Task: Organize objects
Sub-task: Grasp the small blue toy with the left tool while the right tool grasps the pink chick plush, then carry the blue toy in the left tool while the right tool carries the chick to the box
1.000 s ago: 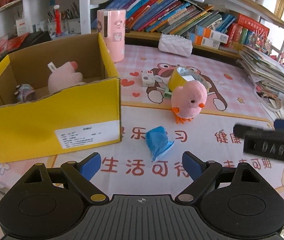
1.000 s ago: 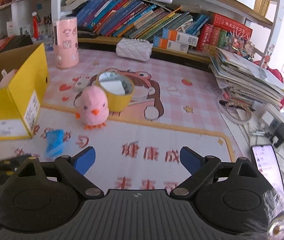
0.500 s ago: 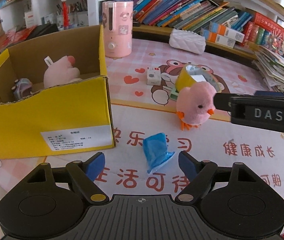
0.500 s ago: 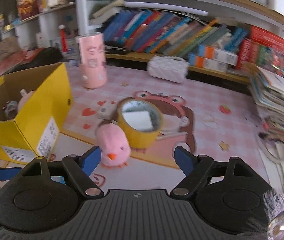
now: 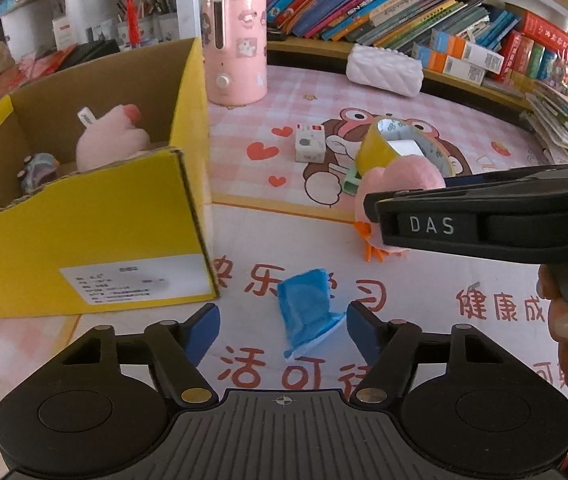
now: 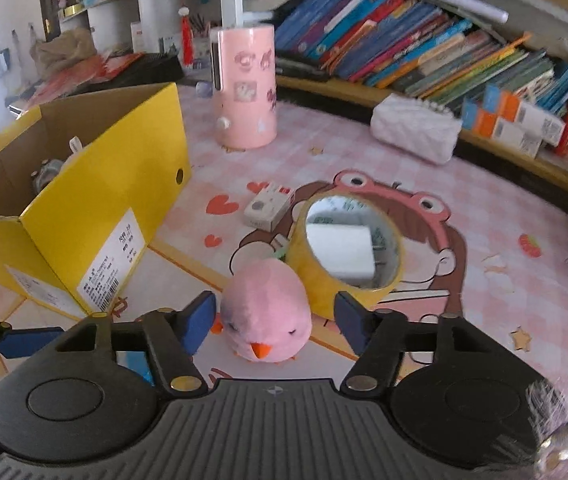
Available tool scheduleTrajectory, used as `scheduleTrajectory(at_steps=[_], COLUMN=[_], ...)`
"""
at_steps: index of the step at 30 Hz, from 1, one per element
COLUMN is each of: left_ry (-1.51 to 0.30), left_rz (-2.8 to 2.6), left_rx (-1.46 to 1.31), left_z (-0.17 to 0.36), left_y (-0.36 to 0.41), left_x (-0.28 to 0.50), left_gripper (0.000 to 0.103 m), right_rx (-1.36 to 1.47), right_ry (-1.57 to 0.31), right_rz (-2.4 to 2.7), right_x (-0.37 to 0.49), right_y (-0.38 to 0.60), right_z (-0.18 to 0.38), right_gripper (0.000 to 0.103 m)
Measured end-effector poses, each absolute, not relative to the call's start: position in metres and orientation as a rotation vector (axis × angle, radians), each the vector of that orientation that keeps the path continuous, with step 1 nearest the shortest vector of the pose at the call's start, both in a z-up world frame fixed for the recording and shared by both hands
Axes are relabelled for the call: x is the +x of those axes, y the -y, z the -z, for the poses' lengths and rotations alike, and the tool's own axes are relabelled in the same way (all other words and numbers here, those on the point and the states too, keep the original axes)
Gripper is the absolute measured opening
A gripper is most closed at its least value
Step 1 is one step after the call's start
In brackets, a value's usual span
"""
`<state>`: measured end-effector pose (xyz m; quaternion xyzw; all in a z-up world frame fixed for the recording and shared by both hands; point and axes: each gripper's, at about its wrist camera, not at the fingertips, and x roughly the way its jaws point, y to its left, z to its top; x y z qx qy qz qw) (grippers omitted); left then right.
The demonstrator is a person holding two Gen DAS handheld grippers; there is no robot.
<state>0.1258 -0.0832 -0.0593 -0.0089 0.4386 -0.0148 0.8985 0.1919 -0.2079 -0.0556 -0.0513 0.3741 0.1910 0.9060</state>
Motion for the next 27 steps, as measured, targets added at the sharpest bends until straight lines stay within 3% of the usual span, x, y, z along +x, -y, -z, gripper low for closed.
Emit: scheduleTrajectory(at_steps=[1, 2, 4, 18, 27], left_ry=[-0.913, -0.918, -0.928, -0.966, -0.896], left_rz=[0.036, 0.043, 0.051, 0.011, 0.039], left_rx=[-0.02, -0.021, -0.022, -0.045, -0.048], left_z=[0.06, 0.062, 0.064, 0.072, 0.055], left_y=[0.085, 0.086, 0.09, 0.096, 0.087], left_x=[0.127, 0.129, 0.133, 0.147, 0.129], left_gripper=[0.066, 0.062, 0.055, 0.032, 0.029], right_rx=[-0.097, -0.096, -0.091, -0.033, -0.012], right_ry=[-0.778, -0.777, -0.751, -0.689, -0.722], right_rz=[-0.418, -0.433, -0.447, -0.39, -0.322], right_x=[0.194, 0.194, 0.191, 0.167, 0.157], right_y=[0.209, 0.21, 0.214, 0.252, 0.255], right_z=[0.057, 0.057, 0.054, 0.031, 0.032], right_gripper=[0.04, 0.039, 0.039, 0.039, 0.039])
